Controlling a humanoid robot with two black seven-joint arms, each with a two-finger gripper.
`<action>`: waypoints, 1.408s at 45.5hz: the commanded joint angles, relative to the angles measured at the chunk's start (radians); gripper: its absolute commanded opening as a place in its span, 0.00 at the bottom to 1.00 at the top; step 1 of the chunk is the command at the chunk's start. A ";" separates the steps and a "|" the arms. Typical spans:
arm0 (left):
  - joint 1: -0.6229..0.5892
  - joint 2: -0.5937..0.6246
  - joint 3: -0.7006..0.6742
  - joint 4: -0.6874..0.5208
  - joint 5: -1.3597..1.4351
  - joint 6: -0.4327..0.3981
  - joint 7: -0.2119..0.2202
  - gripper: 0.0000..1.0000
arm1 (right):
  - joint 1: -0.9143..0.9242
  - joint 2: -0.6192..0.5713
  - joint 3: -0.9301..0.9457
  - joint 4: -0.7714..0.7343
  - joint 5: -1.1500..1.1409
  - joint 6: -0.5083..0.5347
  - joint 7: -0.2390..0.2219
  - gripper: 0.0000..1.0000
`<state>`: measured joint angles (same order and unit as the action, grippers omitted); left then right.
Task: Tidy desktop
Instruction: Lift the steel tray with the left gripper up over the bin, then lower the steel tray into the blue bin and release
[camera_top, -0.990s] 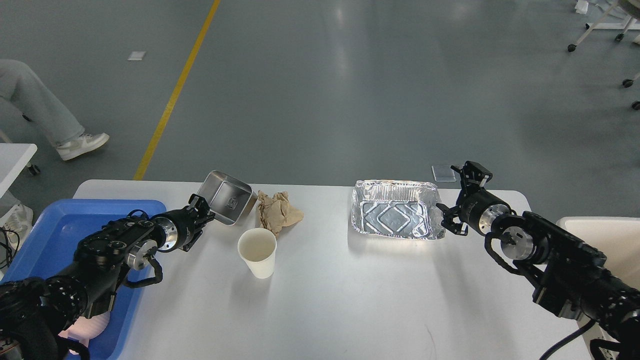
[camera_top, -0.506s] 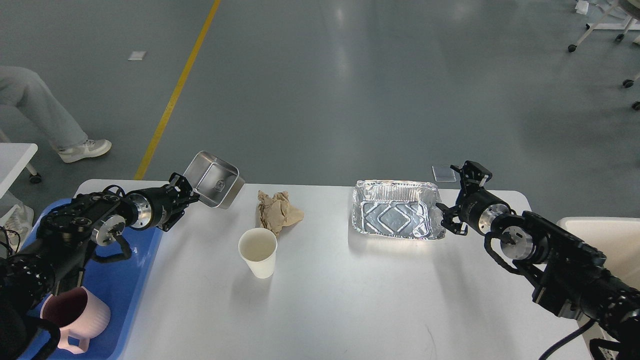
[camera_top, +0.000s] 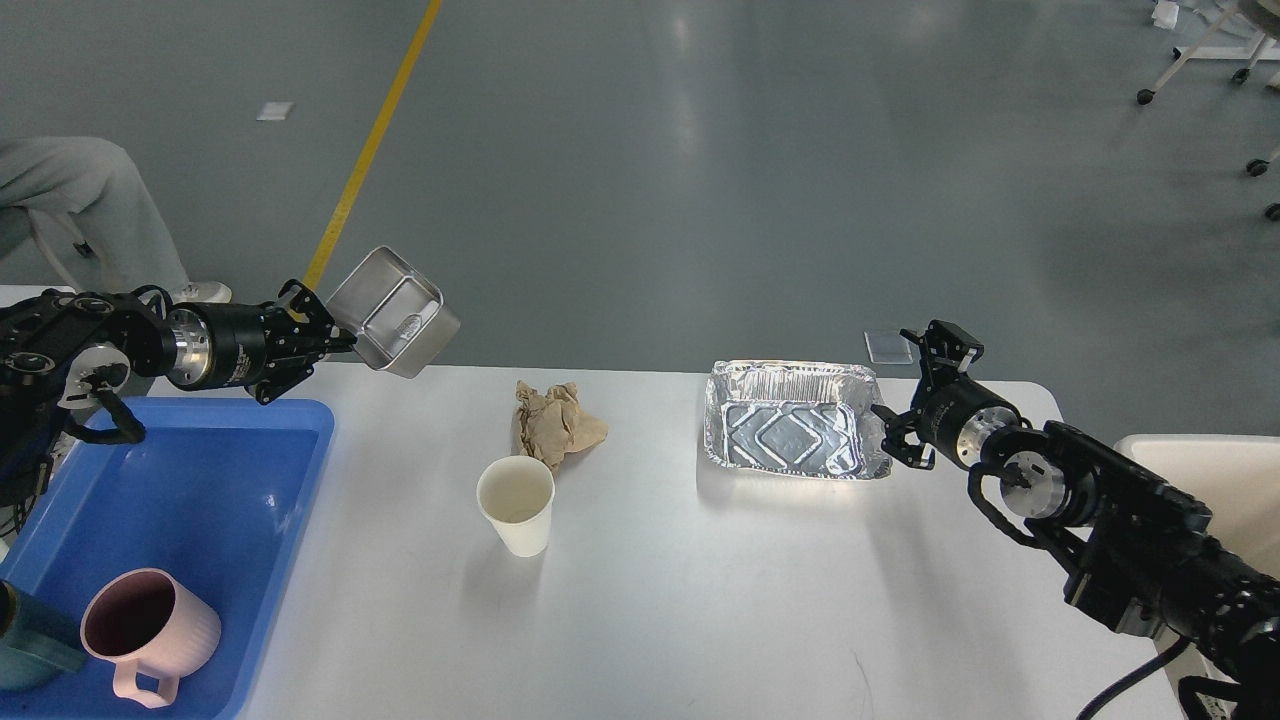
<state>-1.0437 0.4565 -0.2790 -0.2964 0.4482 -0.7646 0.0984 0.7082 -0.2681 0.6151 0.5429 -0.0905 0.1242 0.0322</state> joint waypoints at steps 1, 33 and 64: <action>-0.068 0.050 0.063 0.000 0.000 -0.073 0.001 0.00 | 0.000 0.000 0.000 -0.006 0.000 0.000 0.000 1.00; -0.309 0.261 0.141 -0.001 0.001 -0.195 0.058 0.00 | 0.010 0.020 -0.002 -0.021 0.000 0.009 0.002 1.00; -0.029 0.369 0.173 0.000 -0.003 -0.185 0.046 0.00 | 0.010 0.033 -0.003 -0.021 0.000 0.011 0.000 1.00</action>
<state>-1.1336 0.8079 -0.1043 -0.2959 0.4454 -0.9600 0.1504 0.7181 -0.2331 0.6120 0.5215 -0.0905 0.1350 0.0322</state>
